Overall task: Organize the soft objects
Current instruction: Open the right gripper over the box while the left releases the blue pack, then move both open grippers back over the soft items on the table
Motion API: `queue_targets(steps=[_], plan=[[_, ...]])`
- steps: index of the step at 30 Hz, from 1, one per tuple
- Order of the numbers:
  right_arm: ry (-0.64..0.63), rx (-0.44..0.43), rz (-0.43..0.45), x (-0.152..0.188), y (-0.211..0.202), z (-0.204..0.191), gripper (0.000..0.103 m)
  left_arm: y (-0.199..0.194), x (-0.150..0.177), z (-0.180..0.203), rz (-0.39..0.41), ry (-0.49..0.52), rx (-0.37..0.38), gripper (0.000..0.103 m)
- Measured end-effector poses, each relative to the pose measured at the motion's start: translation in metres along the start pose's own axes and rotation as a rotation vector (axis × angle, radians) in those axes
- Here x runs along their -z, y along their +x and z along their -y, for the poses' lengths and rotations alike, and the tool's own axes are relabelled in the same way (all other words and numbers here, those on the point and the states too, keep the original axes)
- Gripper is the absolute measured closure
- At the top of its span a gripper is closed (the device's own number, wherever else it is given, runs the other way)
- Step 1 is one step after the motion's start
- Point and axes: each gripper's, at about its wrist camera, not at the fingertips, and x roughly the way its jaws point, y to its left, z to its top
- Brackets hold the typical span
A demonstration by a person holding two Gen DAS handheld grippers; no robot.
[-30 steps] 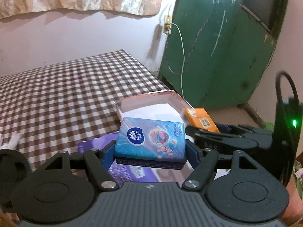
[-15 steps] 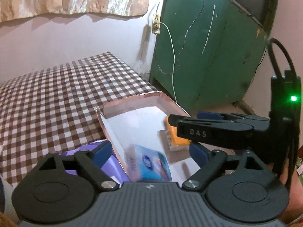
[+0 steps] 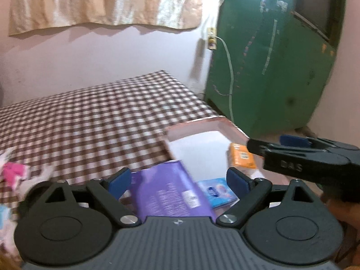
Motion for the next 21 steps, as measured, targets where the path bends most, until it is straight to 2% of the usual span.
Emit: queue_targets(steps=[5,21], plan=[[-0.036,-0.024,0.010,0.000,-0.013,-0.031,0.014,-0.018,0.000,-0.025,0.010,-0.031,-0.055,0.009],[-0.132,-0.168,0.007,-0.003,-0.025,-0.137,0.014,-0.071,0.012,-0.097,0.054,-0.124,-0.177,0.009]])
